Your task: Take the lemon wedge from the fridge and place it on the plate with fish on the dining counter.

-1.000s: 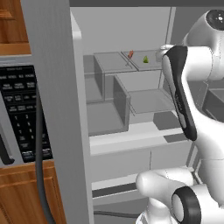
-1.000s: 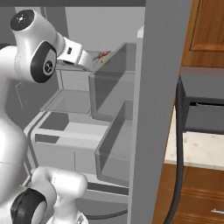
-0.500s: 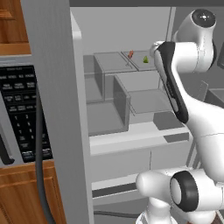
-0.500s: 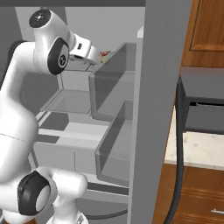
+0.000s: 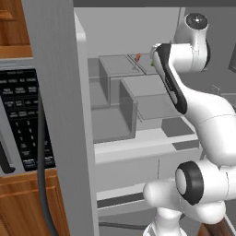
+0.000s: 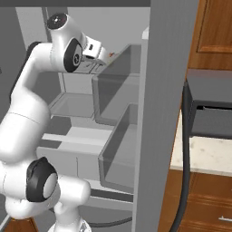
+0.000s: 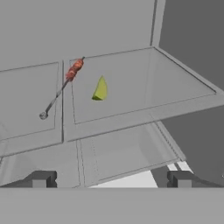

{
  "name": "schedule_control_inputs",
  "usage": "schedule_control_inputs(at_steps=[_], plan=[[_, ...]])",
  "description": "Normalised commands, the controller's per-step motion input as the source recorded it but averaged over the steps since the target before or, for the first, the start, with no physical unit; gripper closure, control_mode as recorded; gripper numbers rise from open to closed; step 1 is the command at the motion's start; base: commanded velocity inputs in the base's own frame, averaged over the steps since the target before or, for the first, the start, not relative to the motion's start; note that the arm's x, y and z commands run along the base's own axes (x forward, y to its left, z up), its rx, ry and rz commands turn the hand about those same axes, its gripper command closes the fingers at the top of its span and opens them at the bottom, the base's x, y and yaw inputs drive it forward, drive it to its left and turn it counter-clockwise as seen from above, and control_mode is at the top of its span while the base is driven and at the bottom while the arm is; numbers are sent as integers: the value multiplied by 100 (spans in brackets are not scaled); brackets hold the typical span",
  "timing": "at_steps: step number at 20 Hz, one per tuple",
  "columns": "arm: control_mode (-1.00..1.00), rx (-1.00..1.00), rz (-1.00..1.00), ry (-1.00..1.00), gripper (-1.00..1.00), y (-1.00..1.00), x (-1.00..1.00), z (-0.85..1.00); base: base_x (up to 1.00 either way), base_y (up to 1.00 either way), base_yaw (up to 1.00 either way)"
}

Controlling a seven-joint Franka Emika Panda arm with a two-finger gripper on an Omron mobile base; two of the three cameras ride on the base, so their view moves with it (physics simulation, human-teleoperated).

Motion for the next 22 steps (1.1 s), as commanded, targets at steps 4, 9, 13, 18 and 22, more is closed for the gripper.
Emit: schedule_control_inputs(at_steps=[4,9,13,18,22], plan=[[-100,0,0,1,-100,0,68,-17,0,0,0],[-100,0,0,0,-100,0,67,-15,0,0,0],[-100,0,0,0,-100,-1,58,-21,0,0,0],[-100,0,0,0,-100,-1,61,-12,0,0,0],[-100,0,0,1,-100,-8,62,-6,0,0,0]])
